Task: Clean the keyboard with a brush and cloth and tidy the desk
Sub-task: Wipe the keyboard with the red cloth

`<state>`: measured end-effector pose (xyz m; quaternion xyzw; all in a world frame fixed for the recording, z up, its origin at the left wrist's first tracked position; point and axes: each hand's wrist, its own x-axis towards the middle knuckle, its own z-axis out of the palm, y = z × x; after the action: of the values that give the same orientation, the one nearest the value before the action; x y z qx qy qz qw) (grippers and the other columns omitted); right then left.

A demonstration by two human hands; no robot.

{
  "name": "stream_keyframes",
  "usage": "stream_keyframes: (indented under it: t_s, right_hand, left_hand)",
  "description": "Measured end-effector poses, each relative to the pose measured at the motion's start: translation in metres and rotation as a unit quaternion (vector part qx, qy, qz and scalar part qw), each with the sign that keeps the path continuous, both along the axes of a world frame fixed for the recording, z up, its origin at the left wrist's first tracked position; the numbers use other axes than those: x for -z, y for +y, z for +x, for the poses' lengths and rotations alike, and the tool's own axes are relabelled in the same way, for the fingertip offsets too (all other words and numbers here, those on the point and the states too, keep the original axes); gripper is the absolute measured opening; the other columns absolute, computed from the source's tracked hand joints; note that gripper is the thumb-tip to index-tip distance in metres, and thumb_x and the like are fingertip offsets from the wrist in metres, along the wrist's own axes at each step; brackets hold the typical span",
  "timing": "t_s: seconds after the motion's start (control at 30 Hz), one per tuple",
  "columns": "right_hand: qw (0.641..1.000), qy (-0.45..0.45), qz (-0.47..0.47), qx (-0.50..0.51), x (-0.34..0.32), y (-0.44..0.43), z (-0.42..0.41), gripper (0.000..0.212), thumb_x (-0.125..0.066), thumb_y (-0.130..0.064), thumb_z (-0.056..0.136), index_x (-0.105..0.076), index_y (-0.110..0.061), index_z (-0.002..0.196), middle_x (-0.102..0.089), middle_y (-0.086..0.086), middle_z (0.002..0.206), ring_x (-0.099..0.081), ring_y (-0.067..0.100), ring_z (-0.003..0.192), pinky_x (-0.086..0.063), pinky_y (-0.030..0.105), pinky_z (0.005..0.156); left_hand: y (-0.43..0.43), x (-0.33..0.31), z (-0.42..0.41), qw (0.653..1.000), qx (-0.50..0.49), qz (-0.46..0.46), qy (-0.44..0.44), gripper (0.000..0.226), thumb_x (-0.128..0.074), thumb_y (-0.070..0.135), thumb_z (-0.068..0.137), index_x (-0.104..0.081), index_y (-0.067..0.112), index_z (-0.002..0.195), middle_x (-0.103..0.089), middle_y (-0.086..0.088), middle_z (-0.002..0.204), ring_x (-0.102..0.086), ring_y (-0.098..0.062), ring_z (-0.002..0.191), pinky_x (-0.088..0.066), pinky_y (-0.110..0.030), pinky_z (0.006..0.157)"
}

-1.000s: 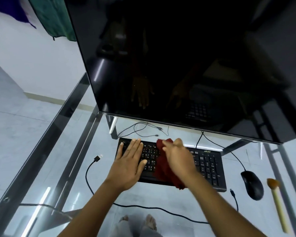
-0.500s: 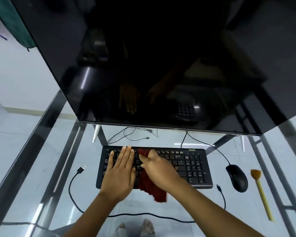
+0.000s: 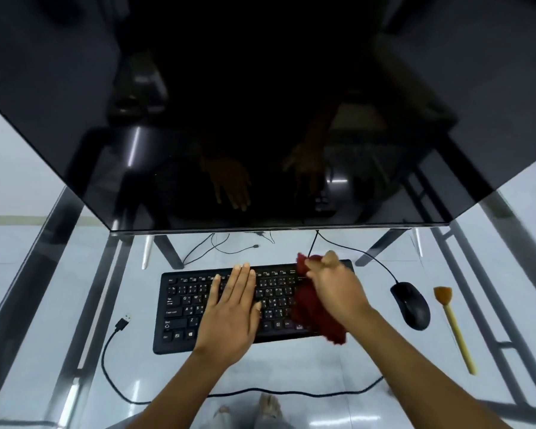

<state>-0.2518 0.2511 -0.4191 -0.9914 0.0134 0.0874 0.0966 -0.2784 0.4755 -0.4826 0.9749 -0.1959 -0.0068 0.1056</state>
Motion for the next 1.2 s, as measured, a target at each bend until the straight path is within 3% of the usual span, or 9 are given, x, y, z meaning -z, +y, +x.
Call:
stream_keyframes:
  t_s: [0.2, 0.43, 0.5, 0.6, 0.77, 0.93, 1.0, 1.1, 1.2]
  right_hand:
    - [0.990, 0.040, 0.074, -0.111, 0.006, 0.022, -0.026, 0.032, -0.045, -0.031, 0.102, -0.055, -0.019, 0.129, -0.050, 0.006, 0.112, -0.064, 0.027, 0.093, -0.053, 0.034, 0.080]
    - [0.998, 0.012, 0.039, 0.056, 0.029, -0.018, 0.007, 0.053, -0.021, -0.039, 0.091, -0.052, -0.021, 0.131, -0.052, 0.000, 0.129, -0.051, 0.026, 0.119, -0.039, 0.026, 0.084]
    - [0.998, 0.032, 0.046, 0.003, 0.021, 0.014, -0.015, 0.041, -0.029, -0.023, 0.100, -0.041, -0.018, 0.139, -0.046, 0.010, 0.135, -0.052, 0.033, 0.117, -0.047, 0.039, 0.090]
    - [0.996, 0.040, 0.072, -0.043, 0.005, 0.016, -0.027, 0.031, -0.028, -0.030, 0.105, -0.034, -0.026, 0.136, -0.049, 0.010, 0.127, -0.062, 0.033, 0.102, -0.052, 0.044, 0.086]
    - [0.991, 0.023, -0.001, 0.134, -0.002, -0.028, -0.003, 0.029, -0.039, -0.018, 0.100, -0.046, -0.015, 0.128, -0.045, 0.010, 0.118, -0.064, 0.033, 0.085, -0.051, 0.039, 0.075]
    - [0.997, 0.014, 0.033, -0.070, 0.001, 0.006, -0.036, 0.033, -0.029, -0.040, 0.104, -0.045, -0.024, 0.128, -0.054, 0.004, 0.117, -0.062, 0.030, 0.092, -0.051, 0.039, 0.074]
    - [1.000, -0.012, 0.021, 0.001, 0.000, -0.020, -0.026, 0.037, -0.031, -0.048, 0.100, -0.051, -0.025, 0.121, -0.058, 0.001, 0.112, -0.061, 0.026, 0.093, -0.050, 0.039, 0.080]
    - [0.979, 0.029, 0.013, 0.201, -0.005, -0.051, -0.008, 0.027, -0.037, -0.018, 0.100, -0.050, -0.016, 0.124, -0.047, 0.010, 0.118, -0.064, 0.033, 0.088, -0.049, 0.038, 0.077]
    - [0.990, 0.028, 0.060, 0.125, -0.002, -0.024, -0.024, 0.028, -0.034, -0.025, 0.103, -0.044, -0.019, 0.129, -0.051, 0.011, 0.119, -0.062, 0.034, 0.096, -0.051, 0.042, 0.079]
  left_hand:
    - [0.001, 0.001, 0.000, 1.000, 0.003, 0.006, 0.011, 0.059, -0.023, 0.040, 0.101, -0.022, 0.011, 0.152, -0.014, -0.003, 0.161, -0.004, -0.016, 0.150, -0.013, -0.049, 0.118]
    - [0.002, 0.001, -0.001, 1.000, 0.003, 0.003, 0.006, 0.059, -0.023, 0.040, 0.101, -0.023, 0.010, 0.152, -0.016, -0.003, 0.161, -0.007, -0.016, 0.150, -0.014, -0.050, 0.117]
    - [0.003, 0.002, -0.002, 1.000, 0.004, 0.004, 0.004, 0.060, -0.023, 0.040, 0.100, -0.024, 0.010, 0.152, -0.016, -0.003, 0.161, -0.008, -0.016, 0.149, -0.013, -0.049, 0.118]
    - [0.003, 0.005, -0.001, 1.000, 0.006, 0.002, -0.002, 0.060, -0.024, 0.040, 0.100, -0.024, 0.010, 0.151, -0.017, -0.003, 0.161, -0.009, -0.016, 0.149, -0.011, -0.048, 0.118]
    - [0.002, 0.006, 0.000, 1.000, 0.008, 0.011, -0.011, 0.060, -0.024, 0.040, 0.099, -0.027, 0.008, 0.150, -0.020, -0.004, 0.160, -0.012, -0.018, 0.149, -0.013, -0.049, 0.118]
    - [0.001, 0.006, 0.000, 1.000, 0.008, 0.002, -0.011, 0.060, -0.022, 0.041, 0.099, -0.026, 0.009, 0.151, -0.020, -0.003, 0.160, -0.011, -0.016, 0.149, -0.010, -0.047, 0.118]
    - [0.002, 0.005, 0.001, 1.000, 0.010, -0.001, -0.010, 0.060, -0.022, 0.041, 0.100, -0.025, 0.010, 0.151, -0.020, -0.002, 0.160, -0.010, -0.015, 0.149, -0.009, -0.046, 0.118]
    - [0.002, 0.005, 0.001, 1.000, 0.010, 0.005, -0.009, 0.061, -0.021, 0.041, 0.100, -0.025, 0.010, 0.151, -0.021, -0.003, 0.160, -0.010, -0.015, 0.149, -0.009, -0.046, 0.119]
    - [0.002, 0.006, 0.000, 1.000, 0.006, 0.004, -0.008, 0.061, -0.021, 0.042, 0.100, -0.025, 0.009, 0.151, -0.021, -0.003, 0.159, -0.010, -0.016, 0.149, -0.010, -0.047, 0.118]
